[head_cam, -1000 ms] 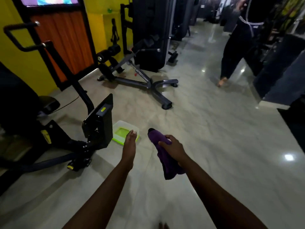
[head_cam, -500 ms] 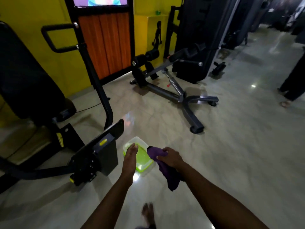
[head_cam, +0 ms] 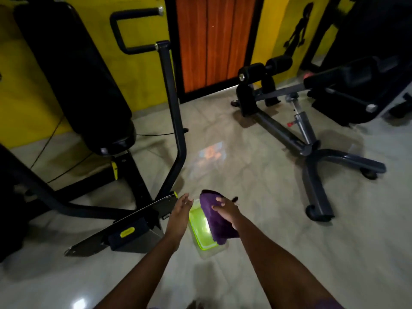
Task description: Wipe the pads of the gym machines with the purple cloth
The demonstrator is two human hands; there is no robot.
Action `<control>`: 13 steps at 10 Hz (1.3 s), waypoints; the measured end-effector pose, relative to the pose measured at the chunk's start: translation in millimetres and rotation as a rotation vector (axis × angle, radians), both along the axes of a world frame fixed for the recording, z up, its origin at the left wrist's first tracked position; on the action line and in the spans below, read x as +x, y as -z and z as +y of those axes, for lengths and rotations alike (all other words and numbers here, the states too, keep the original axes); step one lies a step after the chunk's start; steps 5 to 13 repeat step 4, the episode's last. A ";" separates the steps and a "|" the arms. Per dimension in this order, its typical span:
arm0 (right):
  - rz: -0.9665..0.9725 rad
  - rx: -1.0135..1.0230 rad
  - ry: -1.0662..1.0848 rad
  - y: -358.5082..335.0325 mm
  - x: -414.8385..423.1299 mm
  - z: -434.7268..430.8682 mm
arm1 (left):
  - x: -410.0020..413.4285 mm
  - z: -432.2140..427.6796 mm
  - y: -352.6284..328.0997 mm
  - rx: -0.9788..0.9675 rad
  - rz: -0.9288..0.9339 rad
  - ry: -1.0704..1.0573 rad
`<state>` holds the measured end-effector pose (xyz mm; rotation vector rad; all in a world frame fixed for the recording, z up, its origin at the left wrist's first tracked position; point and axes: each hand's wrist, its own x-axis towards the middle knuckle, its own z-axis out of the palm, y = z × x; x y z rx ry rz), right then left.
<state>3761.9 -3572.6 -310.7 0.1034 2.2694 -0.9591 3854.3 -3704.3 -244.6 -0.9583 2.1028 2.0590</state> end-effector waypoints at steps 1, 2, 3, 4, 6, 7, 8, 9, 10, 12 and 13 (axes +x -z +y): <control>0.003 -0.081 -0.024 -2.0 -16.4 3.6 | -9.1 5.1 -2.8 -0.027 -0.002 -0.038; -0.005 -0.227 -0.081 -19.6 -37.0 15.7 | -17.6 22.1 -13.0 -0.064 0.004 -0.134; -0.013 -0.333 -0.140 -35.7 -49.2 26.5 | -22.3 43.6 -24.5 -0.079 0.028 -0.228; -0.011 -0.482 -0.178 -57.4 -64.5 44.1 | -30.2 85.8 -32.6 -0.048 0.059 -0.399; -0.011 -0.482 -0.178 -57.4 -64.5 44.1 | -30.2 85.8 -32.6 -0.048 0.059 -0.399; -0.011 -0.482 -0.178 -57.4 -64.5 44.1 | -30.2 85.8 -32.6 -0.048 0.059 -0.399; -0.011 -0.482 -0.178 -57.4 -64.5 44.1 | -30.2 85.8 -32.6 -0.048 0.059 -0.399; -0.011 -0.482 -0.178 -57.4 -64.5 44.1 | -30.2 85.8 -32.6 -0.048 0.059 -0.399; -0.011 -0.482 -0.178 -57.4 -64.5 44.1 | -30.2 85.8 -32.6 -0.048 0.059 -0.399; -0.011 -0.482 -0.178 -57.4 -64.5 44.1 | -30.2 85.8 -32.6 -0.048 0.059 -0.399; -0.011 -0.482 -0.178 -57.4 -64.5 44.1 | -30.2 85.8 -32.6 -0.048 0.059 -0.399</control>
